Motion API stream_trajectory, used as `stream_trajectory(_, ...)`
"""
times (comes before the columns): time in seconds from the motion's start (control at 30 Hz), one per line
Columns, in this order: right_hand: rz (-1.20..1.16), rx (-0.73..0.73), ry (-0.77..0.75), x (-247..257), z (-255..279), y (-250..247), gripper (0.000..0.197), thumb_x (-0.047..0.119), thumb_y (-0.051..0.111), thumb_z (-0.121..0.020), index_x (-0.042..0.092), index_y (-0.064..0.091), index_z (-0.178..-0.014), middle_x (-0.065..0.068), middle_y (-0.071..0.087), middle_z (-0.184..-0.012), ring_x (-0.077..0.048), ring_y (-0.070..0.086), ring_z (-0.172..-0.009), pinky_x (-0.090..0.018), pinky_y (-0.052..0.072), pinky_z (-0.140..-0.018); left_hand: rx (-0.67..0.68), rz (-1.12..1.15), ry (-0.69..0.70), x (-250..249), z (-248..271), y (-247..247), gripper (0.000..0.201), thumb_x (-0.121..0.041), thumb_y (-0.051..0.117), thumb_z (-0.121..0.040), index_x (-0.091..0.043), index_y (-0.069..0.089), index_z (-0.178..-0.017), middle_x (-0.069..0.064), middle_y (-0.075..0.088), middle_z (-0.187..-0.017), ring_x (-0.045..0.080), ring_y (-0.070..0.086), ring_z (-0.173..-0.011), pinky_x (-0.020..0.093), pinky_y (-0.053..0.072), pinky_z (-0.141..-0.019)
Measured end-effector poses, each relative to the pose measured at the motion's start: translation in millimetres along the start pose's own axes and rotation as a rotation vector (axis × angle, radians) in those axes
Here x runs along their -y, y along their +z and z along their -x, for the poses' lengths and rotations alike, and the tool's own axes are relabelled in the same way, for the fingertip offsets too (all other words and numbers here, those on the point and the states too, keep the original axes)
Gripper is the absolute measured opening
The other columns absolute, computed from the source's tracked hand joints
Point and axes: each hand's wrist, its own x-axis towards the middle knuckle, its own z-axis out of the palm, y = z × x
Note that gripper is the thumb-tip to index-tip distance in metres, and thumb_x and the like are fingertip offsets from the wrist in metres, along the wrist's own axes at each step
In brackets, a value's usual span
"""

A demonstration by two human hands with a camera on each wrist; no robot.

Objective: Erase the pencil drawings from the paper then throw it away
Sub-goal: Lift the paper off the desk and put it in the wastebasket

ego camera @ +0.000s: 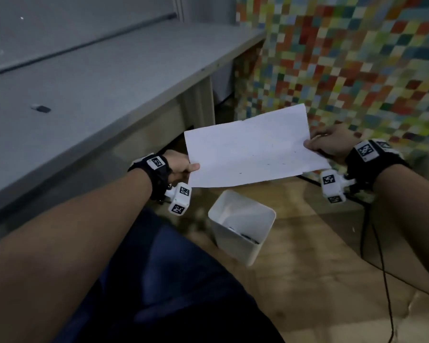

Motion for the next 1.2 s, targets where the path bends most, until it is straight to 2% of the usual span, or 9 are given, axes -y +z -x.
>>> stream_trajectory(0.13,-0.136,0.037,0.003,-37,-14,69,0.013,0.012,0.076,-0.094,0.000,0.072,-0.092,-0.015,0.066,-0.082,-0.031,0.061,-0.075,-0.038,0.055,-0.080,-0.005,-0.060,-0.091,39,-11,-28,0.030,-0.002,0.075,-0.096,0.003,0.072,-0.126,0.016,0.076,-0.127,0.032,0.074,-0.112,0.039,0.064,-0.076)
stream_trajectory(0.37,-0.296,0.190,0.107,-71,-37,136,0.012,-0.006,0.074,-0.088,0.001,0.070,-0.079,-0.034,0.071,-0.113,-0.036,0.066,-0.089,-0.059,0.059,-0.093,0.031,-0.056,-0.184,72,-20,-43,0.036,0.001,0.073,-0.097,0.002,0.069,-0.132,0.014,0.073,-0.130,0.033,0.072,-0.118,0.035,0.068,-0.072)
stream_trajectory(0.53,-0.182,0.285,0.156,-90,-42,174,0.007,0.007,0.073,-0.094,0.008,0.071,-0.087,-0.016,0.071,-0.090,-0.025,0.065,-0.073,-0.031,0.056,-0.062,-0.022,-0.192,-0.269,83,-25,-53,0.037,0.003,0.080,-0.090,0.007,0.070,-0.125,0.020,0.076,-0.124,0.036,0.074,-0.115,0.048,0.059,-0.102)
stream_trajectory(0.7,-0.050,0.291,0.173,-112,-54,205,0.010,0.012,0.073,-0.094,0.004,0.078,-0.092,-0.017,0.080,-0.097,-0.022,0.071,-0.068,-0.029,0.059,-0.062,-0.094,-0.320,-0.316,80,-15,-46,0.009,0.002,0.073,-0.097,0.002,0.067,-0.103,0.013,0.072,-0.094,0.023,0.067,-0.076,0.020,0.051,-0.038)
stream_trajectory(0.9,0.167,0.321,-0.007,-85,-51,209,0.016,0.013,0.066,-0.099,0.005,0.079,-0.093,-0.009,0.080,-0.087,-0.017,0.071,-0.065,-0.022,0.057,-0.060,-0.144,-0.295,-0.342,76,-7,-21,0.009,0.007,0.073,-0.094,0.006,0.075,-0.103,0.010,0.074,-0.059,0.023,0.075,-0.059,0.051,0.064,-0.087)
stream_trajectory(1.0,0.240,0.441,-0.128,-70,-43,217,0.013,0.014,0.068,-0.096,0.009,0.080,-0.091,-0.002,0.081,-0.084,-0.014,0.075,-0.066,-0.021,0.058,-0.063,-0.170,-0.391,-0.346,69,8,-3,0.003,0.002,0.072,-0.092,0.005,0.072,-0.092,0.012,0.070,-0.053,0.024,0.069,-0.051,0.041,0.061,-0.060)
stream_trajectory(1.07,0.267,0.518,-0.190,-66,-40,226,0.013,0.013,0.069,-0.095,0.009,0.081,-0.090,-0.003,0.082,-0.083,-0.019,0.078,-0.073,-0.029,0.063,-0.071,-0.147,-0.471,-0.335,65,8,6,0.034,-0.009,0.087,-0.071,0.002,0.075,-0.101,0.017,0.080,-0.079,0.030,0.078,-0.072,0.037,0.062,-0.062)
stream_trajectory(1.13,0.271,0.544,-0.210,-67,-39,228,0.014,0.013,0.069,-0.094,0.009,0.080,-0.087,-0.004,0.082,-0.082,-0.022,0.079,-0.075,-0.035,0.065,-0.077,-0.158,-0.513,-0.344,71,-13,10,0.065,-0.011,0.085,-0.036,-0.004,0.079,-0.101,0.016,0.081,-0.083,0.036,0.080,-0.078,0.056,0.066,-0.072)
stream_trajectory(1.2,0.247,0.538,-0.197,-72,-40,229,0.015,0.012,0.068,-0.094,0.010,0.078,-0.083,-0.004,0.081,-0.080,-0.021,0.078,-0.071,-0.038,0.066,-0.080,-0.181,-0.479,-0.309,75,-30,14,0.065,-0.011,0.082,-0.034,-0.007,0.076,-0.098,0.015,0.080,-0.078,0.041,0.079,-0.071,0.063,0.065,-0.067)
